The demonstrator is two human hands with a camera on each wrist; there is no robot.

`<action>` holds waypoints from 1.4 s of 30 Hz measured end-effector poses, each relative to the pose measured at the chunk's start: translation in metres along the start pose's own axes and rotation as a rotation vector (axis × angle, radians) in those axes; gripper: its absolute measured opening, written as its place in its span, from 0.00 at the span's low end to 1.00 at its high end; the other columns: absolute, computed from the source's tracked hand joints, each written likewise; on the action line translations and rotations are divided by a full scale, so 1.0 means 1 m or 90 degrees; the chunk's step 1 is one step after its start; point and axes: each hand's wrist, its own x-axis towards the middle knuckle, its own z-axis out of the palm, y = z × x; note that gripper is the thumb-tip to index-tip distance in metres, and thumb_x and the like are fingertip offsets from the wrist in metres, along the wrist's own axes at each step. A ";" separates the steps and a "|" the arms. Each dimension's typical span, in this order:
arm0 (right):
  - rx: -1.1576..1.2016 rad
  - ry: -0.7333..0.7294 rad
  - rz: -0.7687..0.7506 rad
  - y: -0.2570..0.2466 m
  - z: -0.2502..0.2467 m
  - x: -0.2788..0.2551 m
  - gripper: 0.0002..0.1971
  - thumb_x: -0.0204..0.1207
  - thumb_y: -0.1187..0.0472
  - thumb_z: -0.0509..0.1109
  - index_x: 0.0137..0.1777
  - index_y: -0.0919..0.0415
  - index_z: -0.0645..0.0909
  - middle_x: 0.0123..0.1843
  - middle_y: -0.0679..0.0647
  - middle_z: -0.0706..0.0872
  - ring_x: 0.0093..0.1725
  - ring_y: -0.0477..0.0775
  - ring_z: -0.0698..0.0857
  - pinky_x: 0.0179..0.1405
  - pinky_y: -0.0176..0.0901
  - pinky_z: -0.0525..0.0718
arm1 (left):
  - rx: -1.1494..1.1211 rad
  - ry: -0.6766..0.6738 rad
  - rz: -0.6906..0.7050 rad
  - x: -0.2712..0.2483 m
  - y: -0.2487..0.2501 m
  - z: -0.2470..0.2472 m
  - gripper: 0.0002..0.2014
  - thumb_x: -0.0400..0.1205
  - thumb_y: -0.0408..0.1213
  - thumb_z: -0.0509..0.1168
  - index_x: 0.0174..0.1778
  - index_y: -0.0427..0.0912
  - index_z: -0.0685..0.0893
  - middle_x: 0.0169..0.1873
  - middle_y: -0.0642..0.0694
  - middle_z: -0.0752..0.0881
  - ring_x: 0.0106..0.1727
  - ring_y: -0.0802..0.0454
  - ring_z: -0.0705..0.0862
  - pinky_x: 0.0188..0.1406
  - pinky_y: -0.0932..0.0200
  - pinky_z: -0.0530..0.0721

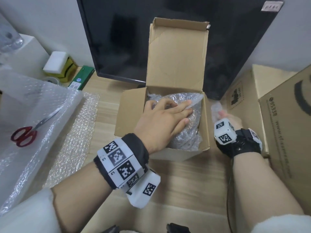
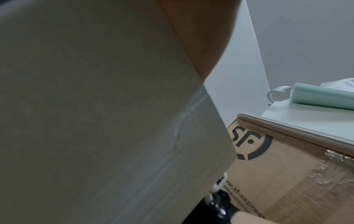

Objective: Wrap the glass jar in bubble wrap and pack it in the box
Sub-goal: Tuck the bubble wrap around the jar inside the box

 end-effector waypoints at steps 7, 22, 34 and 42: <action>0.134 -0.005 -0.261 -0.006 -0.024 -0.096 0.17 0.78 0.66 0.67 0.65 0.52 0.77 0.44 0.43 0.85 0.29 0.34 0.85 0.24 0.26 0.80 | -0.012 -0.023 -0.006 0.000 0.000 0.000 0.19 0.87 0.50 0.43 0.71 0.63 0.70 0.77 0.69 0.62 0.68 0.54 0.64 0.54 0.55 0.52; -0.009 -0.114 -0.656 -0.089 0.066 -0.231 0.26 0.68 0.48 0.73 0.64 0.57 0.73 0.68 0.64 0.78 0.66 0.59 0.80 0.68 0.56 0.78 | 0.013 -0.037 0.033 -0.001 -0.001 -0.004 0.18 0.87 0.48 0.45 0.66 0.55 0.75 0.71 0.61 0.71 0.65 0.47 0.69 0.54 0.45 0.64; -0.647 0.015 -0.655 -0.029 0.086 -0.157 0.25 0.57 0.82 0.67 0.51 0.60 0.70 0.56 0.54 0.62 0.49 0.51 0.71 0.53 0.46 0.78 | -0.058 -0.062 0.021 -0.006 0.000 -0.017 0.06 0.79 0.35 0.58 0.42 0.46 0.81 0.45 0.46 0.83 0.52 0.44 0.78 0.50 0.53 0.70; -0.991 0.091 -0.716 -0.024 0.056 -0.138 0.18 0.64 0.77 0.65 0.50 0.58 0.79 0.59 0.56 0.78 0.55 0.62 0.75 0.54 0.56 0.73 | -0.064 -0.044 0.036 -0.006 -0.002 -0.019 0.13 0.85 0.44 0.52 0.57 0.49 0.79 0.60 0.51 0.80 0.71 0.49 0.63 0.65 0.48 0.59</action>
